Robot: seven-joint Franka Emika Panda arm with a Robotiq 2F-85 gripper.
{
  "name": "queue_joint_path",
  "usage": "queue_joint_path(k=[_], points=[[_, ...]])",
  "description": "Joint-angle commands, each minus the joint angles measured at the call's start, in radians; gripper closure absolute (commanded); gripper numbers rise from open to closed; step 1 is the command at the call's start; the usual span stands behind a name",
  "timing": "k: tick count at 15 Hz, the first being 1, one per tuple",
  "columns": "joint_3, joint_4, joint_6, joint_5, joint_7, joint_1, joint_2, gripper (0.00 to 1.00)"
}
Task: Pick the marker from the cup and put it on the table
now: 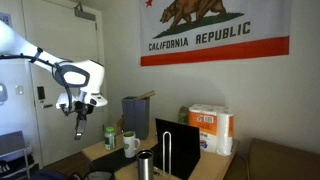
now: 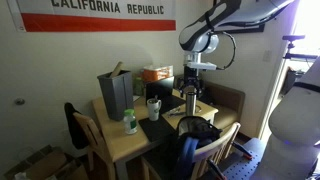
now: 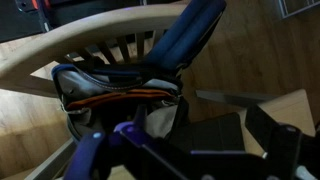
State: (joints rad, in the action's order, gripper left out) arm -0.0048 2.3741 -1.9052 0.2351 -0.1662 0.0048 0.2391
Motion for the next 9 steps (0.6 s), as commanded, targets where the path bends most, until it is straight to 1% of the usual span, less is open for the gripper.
queue_joint_path(k=[1,3,4,5,9], points=[[0.004,-0.001,0.002,0.001,0.001,-0.005,0.0,0.0],[0.004,-0.001,0.001,0.001,0.001,-0.005,0.0,0.0],[0.009,-0.015,-0.009,0.0,-0.006,-0.001,-0.02,0.0],[0.019,-0.028,-0.021,-0.015,-0.035,-0.001,-0.039,0.0],[0.063,-0.116,-0.155,-0.039,-0.121,0.018,-0.165,0.0]])
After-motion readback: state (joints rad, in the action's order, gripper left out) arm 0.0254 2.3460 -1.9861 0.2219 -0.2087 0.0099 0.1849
